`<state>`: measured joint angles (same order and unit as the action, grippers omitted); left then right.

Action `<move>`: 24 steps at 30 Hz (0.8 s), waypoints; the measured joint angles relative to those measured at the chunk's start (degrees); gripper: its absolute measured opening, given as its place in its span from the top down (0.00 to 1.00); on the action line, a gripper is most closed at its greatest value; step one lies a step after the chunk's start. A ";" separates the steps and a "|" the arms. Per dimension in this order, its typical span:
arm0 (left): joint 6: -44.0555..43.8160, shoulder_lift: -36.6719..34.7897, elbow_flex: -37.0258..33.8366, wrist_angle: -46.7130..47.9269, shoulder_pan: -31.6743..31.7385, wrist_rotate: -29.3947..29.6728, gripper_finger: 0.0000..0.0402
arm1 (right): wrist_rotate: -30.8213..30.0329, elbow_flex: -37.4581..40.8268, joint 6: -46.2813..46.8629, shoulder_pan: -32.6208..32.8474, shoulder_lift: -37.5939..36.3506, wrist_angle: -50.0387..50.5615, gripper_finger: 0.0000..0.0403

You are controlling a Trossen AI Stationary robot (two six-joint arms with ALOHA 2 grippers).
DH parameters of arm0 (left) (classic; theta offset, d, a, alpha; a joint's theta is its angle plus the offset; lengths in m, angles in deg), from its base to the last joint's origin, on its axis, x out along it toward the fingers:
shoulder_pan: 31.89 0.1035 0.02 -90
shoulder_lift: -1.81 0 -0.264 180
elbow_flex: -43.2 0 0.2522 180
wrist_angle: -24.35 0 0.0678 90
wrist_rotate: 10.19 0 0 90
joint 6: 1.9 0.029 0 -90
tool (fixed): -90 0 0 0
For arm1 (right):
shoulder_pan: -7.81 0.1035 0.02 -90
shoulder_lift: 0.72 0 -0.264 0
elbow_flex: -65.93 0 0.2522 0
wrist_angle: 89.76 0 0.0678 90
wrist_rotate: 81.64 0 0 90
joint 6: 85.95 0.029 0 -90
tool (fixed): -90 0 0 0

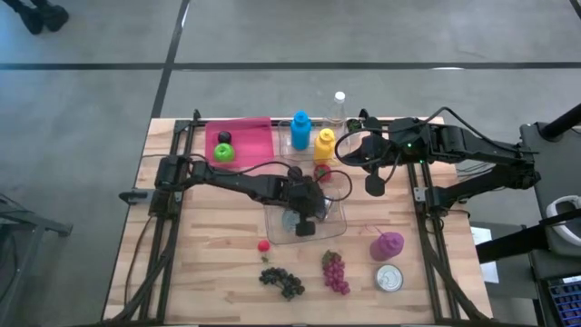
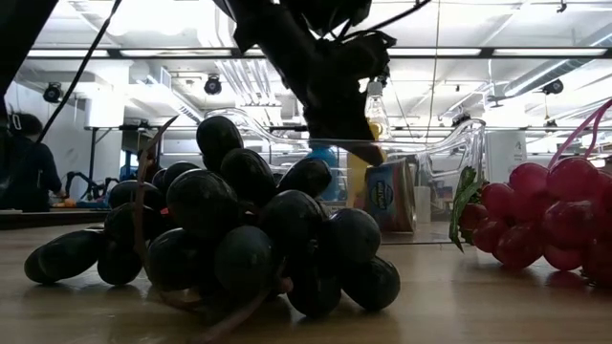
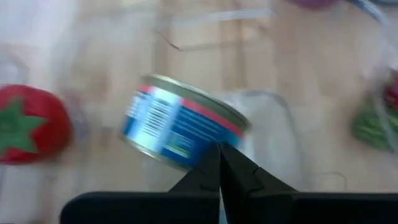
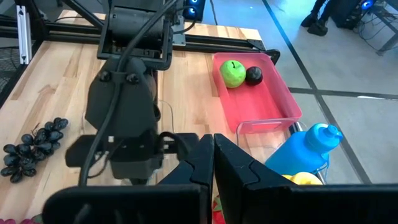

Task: Pick & Place Food Item
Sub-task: Put the blue pink tuna can into the bottom transparent bin

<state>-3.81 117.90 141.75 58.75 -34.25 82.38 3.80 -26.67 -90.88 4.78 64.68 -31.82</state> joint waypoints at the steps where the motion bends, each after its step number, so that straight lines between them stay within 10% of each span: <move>1: 0.04 0.00 0.00 -0.70 0.12 1.25 1.00 | 0.00 0.01 -0.01 0.00 0.01 0.00 0.98; 24: -1.51 -0.29 -2.42 -3.39 1.17 5.16 1.00 | 0.00 0.00 -0.17 0.00 0.00 0.00 0.98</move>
<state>-5.32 117.61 139.34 55.36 -33.08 87.54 3.80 -26.67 -91.05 4.78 64.68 -31.82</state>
